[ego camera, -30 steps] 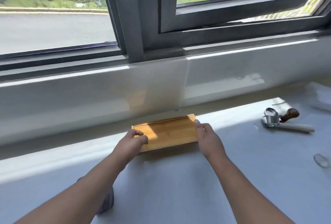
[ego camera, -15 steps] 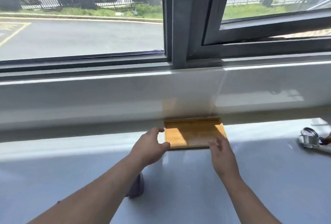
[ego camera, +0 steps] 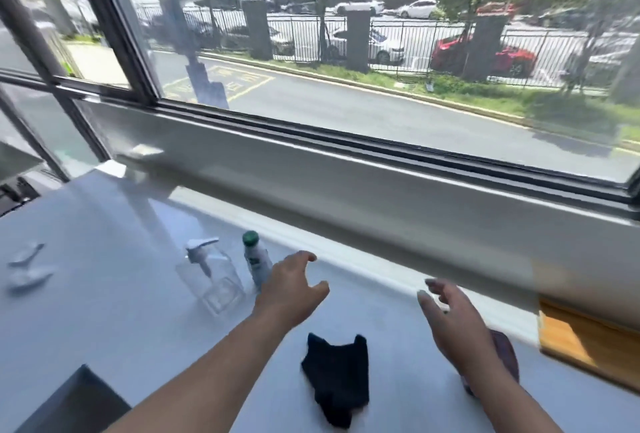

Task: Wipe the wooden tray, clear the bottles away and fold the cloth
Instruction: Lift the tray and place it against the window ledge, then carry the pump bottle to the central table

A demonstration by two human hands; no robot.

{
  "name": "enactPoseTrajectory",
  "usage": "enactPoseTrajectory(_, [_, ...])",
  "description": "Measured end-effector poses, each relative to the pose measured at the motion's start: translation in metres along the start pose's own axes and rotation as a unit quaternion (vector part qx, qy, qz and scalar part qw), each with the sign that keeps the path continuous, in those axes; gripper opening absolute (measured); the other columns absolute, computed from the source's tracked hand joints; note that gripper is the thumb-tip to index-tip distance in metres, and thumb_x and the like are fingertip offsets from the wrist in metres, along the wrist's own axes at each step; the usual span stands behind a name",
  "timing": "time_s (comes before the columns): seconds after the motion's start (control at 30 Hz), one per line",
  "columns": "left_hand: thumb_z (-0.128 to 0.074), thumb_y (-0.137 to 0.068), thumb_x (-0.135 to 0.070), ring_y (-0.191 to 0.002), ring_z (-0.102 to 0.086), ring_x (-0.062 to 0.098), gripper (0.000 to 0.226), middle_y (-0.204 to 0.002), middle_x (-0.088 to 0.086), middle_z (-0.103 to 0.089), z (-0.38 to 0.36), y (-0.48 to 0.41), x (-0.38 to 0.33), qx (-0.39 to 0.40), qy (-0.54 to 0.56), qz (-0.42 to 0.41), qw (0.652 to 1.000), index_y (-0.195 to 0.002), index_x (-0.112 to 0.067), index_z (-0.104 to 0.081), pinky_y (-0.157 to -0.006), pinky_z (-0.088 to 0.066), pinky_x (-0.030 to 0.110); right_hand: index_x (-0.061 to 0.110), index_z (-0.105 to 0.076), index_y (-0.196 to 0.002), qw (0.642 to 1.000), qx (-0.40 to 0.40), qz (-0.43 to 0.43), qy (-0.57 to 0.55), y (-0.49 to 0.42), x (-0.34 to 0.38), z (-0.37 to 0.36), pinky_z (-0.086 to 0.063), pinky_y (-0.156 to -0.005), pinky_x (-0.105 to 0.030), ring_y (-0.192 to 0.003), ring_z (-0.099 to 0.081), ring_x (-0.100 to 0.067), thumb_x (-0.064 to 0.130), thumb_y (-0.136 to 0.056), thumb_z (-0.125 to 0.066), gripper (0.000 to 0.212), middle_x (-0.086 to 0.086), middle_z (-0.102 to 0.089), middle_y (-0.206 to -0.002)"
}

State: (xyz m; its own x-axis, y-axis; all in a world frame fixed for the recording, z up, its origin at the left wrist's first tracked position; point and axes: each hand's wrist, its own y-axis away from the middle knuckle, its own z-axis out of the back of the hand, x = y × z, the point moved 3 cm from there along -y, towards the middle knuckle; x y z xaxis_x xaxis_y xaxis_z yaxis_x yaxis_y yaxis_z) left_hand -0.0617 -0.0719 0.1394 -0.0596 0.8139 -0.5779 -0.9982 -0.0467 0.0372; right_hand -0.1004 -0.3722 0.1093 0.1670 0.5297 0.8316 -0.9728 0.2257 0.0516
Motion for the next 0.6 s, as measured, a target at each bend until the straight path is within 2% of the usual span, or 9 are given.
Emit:
enactPoseTrajectory(0.1, [-0.063,-0.079,-0.055,-0.113,-0.058,0.015,0.055,-0.130,-0.014,-0.060,0.071,0.014,0.068,-0.044,0.011,0.021,0.999,-0.131,-0.039,-0.055,-0.081,-0.050,0.035,0.028,-0.063,-0.128,0.998,0.034,0.050,-0.009,0.009,0.074,-0.070,-0.043,-0.095,-0.033,-0.116,-0.057,-0.011,0.038,-0.096,-0.066,0.033,0.009,-0.064,-0.125])
enactPoseTrajectory(0.17, [-0.064,-0.079,-0.056,-0.117,-0.055,0.014,0.056,-0.128,-0.021,-0.056,0.115,0.026,0.115,-0.073,0.005,0.034,0.997,-0.132,-0.040,-0.054,-0.083,-0.048,0.034,0.034,-0.061,-0.128,0.995,0.067,0.065,-0.019,0.022,0.116,-0.121,-0.044,-0.098,-0.033,-0.121,-0.056,-0.008,0.044,-0.095,-0.064,0.035,0.014,-0.062,-0.128])
enactPoseTrajectory(0.23, [-0.065,-0.081,-0.057,-0.126,-0.050,0.014,0.057,-0.135,-0.019,-0.056,0.152,0.037,0.160,-0.101,-0.004,0.051,0.994,-0.135,-0.040,-0.052,-0.087,-0.046,0.034,0.037,-0.058,-0.131,0.992,0.102,0.070,-0.026,0.038,0.148,-0.171,-0.046,-0.104,-0.037,-0.125,-0.054,-0.008,0.051,-0.094,-0.061,0.040,0.017,-0.061,-0.132])
enactPoseTrajectory(0.3, [-0.069,-0.082,-0.056,-0.130,-0.047,0.015,0.061,-0.143,-0.015,-0.055,0.181,0.046,0.199,-0.119,-0.009,0.078,0.990,-0.137,-0.038,-0.051,-0.089,-0.046,0.034,0.037,-0.057,-0.135,0.988,0.136,0.067,-0.030,0.054,0.170,-0.216,-0.046,-0.104,-0.036,-0.125,-0.053,-0.006,0.054,-0.092,-0.061,0.046,0.017,-0.060,-0.136])
enactPoseTrajectory(0.4, [-0.072,-0.079,-0.060,-0.135,-0.044,0.020,0.074,-0.149,-0.010,-0.051,0.204,0.048,0.241,-0.108,-0.011,0.116,0.987,-0.143,-0.034,-0.046,-0.093,-0.050,0.040,0.036,-0.055,-0.140,0.982,0.182,0.039,-0.039,0.071,0.188,-0.268,-0.045,-0.092,-0.030,-0.116,-0.054,-0.007,0.052,-0.090,-0.060,0.053,0.013,-0.059,-0.141])
enactPoseTrajectory(0.53, [-0.074,-0.073,-0.065,-0.141,-0.039,0.022,0.092,-0.157,-0.009,-0.042,0.203,0.033,0.269,-0.079,-0.009,0.127,0.989,-0.150,-0.033,-0.037,-0.095,-0.047,0.039,0.035,-0.050,-0.147,0.976,0.211,-0.030,-0.044,0.062,0.189,-0.312,-0.050,-0.100,-0.037,-0.126,-0.056,-0.017,0.047,-0.095,-0.060,0.054,0.005,-0.056,-0.147])
enactPoseTrajectory(0.6, [-0.074,-0.070,-0.069,-0.144,-0.036,0.021,0.100,-0.161,-0.009,-0.036,0.192,0.019,0.277,-0.060,-0.007,0.128,0.990,-0.154,-0.034,-0.032,-0.098,-0.045,0.039,0.033,-0.049,-0.148,0.971,0.216,-0.075,-0.066,0.047,0.183,-0.330,-0.053,-0.093,-0.035,-0.122,-0.059,-0.019,0.041,-0.096,-0.061,0.055,0.002,-0.058,-0.146])
